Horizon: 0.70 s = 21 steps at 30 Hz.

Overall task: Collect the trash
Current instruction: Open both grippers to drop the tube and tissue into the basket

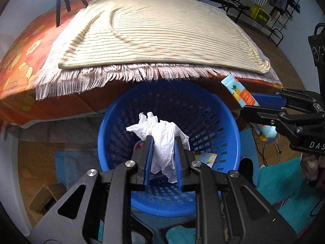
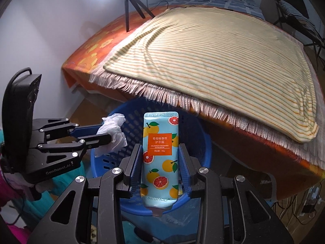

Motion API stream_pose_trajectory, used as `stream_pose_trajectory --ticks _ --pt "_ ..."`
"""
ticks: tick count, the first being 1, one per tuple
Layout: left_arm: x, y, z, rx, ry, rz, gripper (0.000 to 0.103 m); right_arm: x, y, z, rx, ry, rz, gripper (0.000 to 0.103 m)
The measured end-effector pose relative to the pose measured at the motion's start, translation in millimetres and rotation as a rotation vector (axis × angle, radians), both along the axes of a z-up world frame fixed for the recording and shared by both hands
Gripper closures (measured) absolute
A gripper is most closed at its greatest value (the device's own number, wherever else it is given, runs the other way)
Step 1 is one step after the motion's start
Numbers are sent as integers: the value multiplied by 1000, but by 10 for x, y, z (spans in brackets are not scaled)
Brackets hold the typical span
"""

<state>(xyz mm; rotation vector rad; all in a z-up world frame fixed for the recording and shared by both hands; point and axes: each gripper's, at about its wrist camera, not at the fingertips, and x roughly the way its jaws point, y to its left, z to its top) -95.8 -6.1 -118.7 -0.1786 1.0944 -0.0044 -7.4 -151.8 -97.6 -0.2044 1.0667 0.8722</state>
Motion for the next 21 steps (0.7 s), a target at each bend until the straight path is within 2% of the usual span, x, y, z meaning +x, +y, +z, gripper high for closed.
stream_pose_trajectory --ticks 13,15,17,20,21 --pt "30 24 -37 8 16 14 80 -4 67 -88 -30 14 8 68" --pt "31 26 -36 13 13 16 61 -5 73 -107 -39 19 4 66" --pt "24 28 -20 23 2 20 53 0 76 -124 -45 23 -3 62" --pt "29 44 -10 30 -1 26 52 0 54 -134 -45 24 -13 52" --pt "31 50 -12 31 1 29 49 2 50 -134 -48 21 -15 49"
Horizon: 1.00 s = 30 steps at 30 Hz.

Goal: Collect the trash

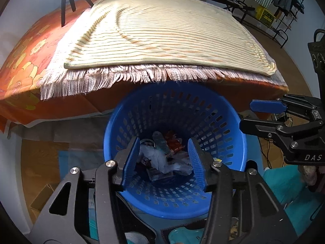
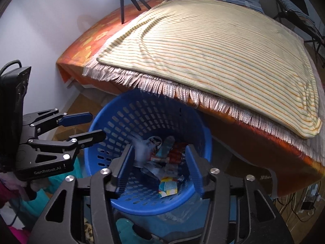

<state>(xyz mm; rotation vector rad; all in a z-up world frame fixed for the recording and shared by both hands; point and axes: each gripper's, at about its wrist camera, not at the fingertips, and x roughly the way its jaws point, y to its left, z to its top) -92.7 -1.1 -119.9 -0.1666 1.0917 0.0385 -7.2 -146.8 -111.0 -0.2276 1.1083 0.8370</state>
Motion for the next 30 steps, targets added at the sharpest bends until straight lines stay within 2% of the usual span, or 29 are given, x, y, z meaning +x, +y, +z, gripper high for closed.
stream_pose_trajectory --ticks 3,7,9,18,30 --pt "2 20 2 13 -4 14 33 5 7 -9 -15 -6 -6 40" --pt "7 55 3 17 -2 30 33 18 5 -9 -29 -8 -20 35" --pt "8 66 -2 22 1 37 27 29 0 -12 -37 -8 -27 34" --pt "23 84 -22 44 15 55 25 76 1 -55 -73 17 -58 33" --pt "72 85 41 45 3 63 24 111 -39 63 -45 -8 -88 33"
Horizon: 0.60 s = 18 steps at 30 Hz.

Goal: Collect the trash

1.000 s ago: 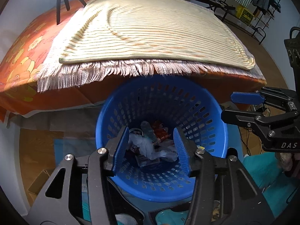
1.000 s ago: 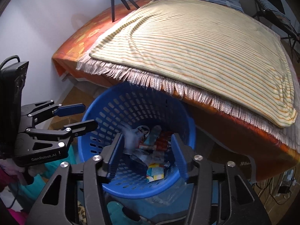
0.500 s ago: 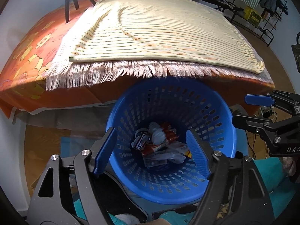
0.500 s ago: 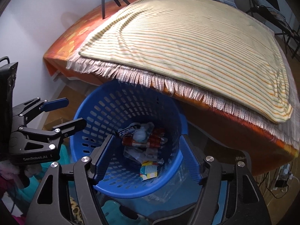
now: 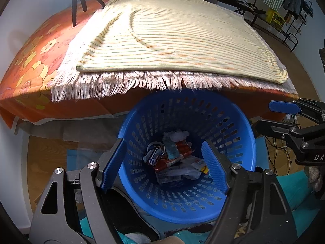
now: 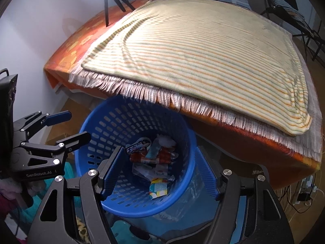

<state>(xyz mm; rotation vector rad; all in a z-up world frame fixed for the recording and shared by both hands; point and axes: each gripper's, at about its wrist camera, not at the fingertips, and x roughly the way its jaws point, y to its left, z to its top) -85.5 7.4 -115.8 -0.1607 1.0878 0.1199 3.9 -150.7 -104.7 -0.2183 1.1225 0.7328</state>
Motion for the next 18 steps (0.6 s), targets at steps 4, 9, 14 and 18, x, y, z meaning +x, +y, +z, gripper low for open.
stream_pose_trajectory --ticks 4,9,14,18 --pt "31 -13 6 3 6 -1 23 42 -22 39 12 -13 -14 33" --pt "92 -16 94 19 -15 0 23 108 -66 140 38 -45 -39 33" --pt "179 38 282 39 -75 23 22 225 -141 271 81 -66 -77 33" --pt "261 83 445 47 -122 40 21 301 -208 406 115 -96 -103 33"
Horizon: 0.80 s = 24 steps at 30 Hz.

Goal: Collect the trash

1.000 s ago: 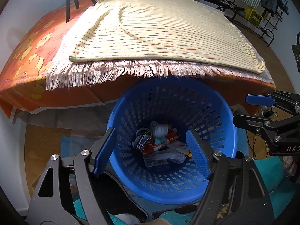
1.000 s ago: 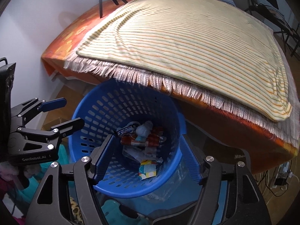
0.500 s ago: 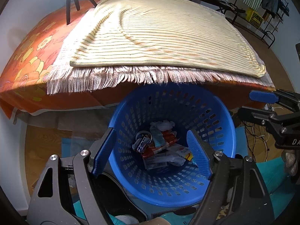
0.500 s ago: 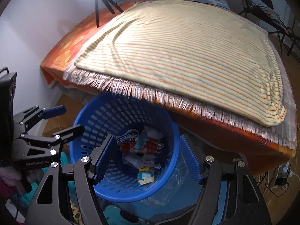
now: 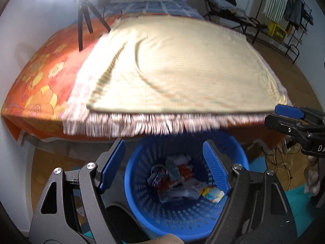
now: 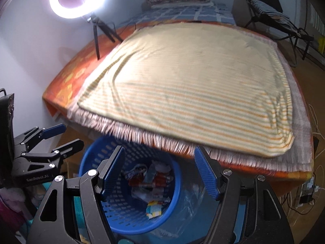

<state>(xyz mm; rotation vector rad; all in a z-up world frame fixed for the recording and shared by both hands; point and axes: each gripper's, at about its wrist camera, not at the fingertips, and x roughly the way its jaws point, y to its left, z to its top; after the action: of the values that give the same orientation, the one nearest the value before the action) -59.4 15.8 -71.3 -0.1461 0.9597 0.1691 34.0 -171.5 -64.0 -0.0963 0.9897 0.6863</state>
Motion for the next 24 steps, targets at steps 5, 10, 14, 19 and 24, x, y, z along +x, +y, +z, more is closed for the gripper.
stream_pose_trajectory --ticks 5,10,14,19,24 --pt "84 8 185 21 -61 7 14 108 -88 85 33 -18 -34 33" --pt "164 -27 340 24 -102 5 14 205 -160 163 69 -27 -63 33" --pt "188 -54 474 13 -139 4 13 234 -221 254 87 -58 -77 33" --pt "200 -119 623 20 -188 -4 9 272 -287 357 115 -91 -98 32" --pt "212 -201 713 35 -214 -25 9 316 -322 418 143 -103 -126 23"
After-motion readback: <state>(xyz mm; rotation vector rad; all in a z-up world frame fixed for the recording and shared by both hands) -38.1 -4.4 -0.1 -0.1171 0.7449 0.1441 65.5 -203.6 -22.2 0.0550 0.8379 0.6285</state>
